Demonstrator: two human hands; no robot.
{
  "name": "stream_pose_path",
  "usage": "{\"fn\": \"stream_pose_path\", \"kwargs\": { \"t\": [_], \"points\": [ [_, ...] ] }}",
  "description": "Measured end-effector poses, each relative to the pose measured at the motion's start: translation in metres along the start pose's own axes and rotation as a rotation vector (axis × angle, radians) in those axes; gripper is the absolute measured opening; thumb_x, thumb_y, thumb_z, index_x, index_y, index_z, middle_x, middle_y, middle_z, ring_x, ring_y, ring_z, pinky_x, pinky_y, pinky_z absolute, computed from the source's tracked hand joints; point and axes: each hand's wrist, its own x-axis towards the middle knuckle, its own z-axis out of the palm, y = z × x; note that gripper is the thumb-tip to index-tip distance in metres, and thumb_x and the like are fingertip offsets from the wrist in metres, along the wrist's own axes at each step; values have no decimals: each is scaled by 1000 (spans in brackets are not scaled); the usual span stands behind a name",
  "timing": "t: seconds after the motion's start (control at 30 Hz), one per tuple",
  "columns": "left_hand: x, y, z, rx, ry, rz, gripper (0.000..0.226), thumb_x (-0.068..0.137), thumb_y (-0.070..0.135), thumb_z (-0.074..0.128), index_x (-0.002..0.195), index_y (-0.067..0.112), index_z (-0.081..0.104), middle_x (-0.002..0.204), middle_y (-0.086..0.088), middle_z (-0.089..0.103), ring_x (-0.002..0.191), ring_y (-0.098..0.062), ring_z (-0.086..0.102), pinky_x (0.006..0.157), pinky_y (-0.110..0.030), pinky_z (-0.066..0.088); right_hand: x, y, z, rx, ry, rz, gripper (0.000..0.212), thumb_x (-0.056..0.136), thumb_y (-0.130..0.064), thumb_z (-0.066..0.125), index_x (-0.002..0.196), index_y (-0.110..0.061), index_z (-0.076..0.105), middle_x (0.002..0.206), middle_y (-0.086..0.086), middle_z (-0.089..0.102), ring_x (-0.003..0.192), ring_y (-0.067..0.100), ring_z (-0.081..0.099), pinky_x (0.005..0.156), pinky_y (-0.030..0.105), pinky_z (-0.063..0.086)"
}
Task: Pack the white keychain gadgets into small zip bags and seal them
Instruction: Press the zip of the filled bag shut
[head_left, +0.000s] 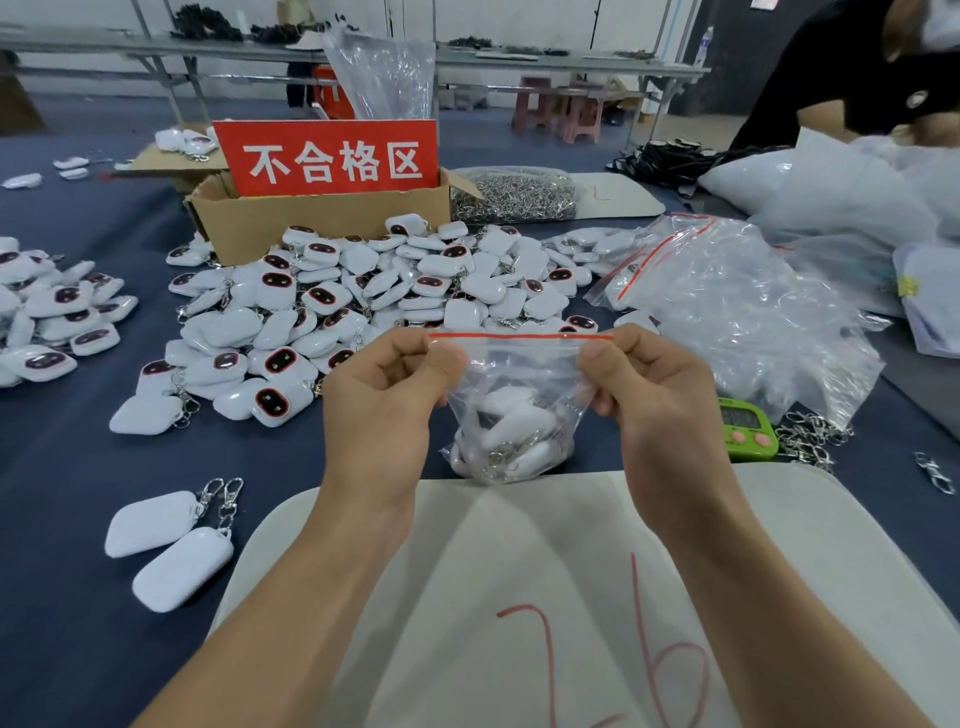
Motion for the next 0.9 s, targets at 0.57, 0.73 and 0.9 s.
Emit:
{"fn": "stream_pose_path", "kwargs": {
  "t": [0.57,0.73,0.9],
  "points": [
    [-9,1,10,11,-78,-20,24,82,0,78,76,23,83,78,-1,78,69,-9,71,62,-17,54,-6,-1,11,67,-46,31,19,85,-13,67,68,-19,70,61,-3,57,57,9,44,55,15,39],
    [-9,-1,10,-40,-27,-25,22,78,-5,79,73,16,82,76,-4,77,68,-12,71,61,-19,54,-9,-3,14,125,-122,63,11,88,-13,69,79,-13,76,73,5,70,67,16,62,63,24,51],
    [-12,-2,13,-21,-64,-15,15,77,0,78,73,14,81,75,-5,77,69,-15,71,64,-22,55,-12,-5,20,115,-114,80,14,84,-12,68,72,-17,73,64,5,68,56,14,61,55,25,50]
  ]
}}
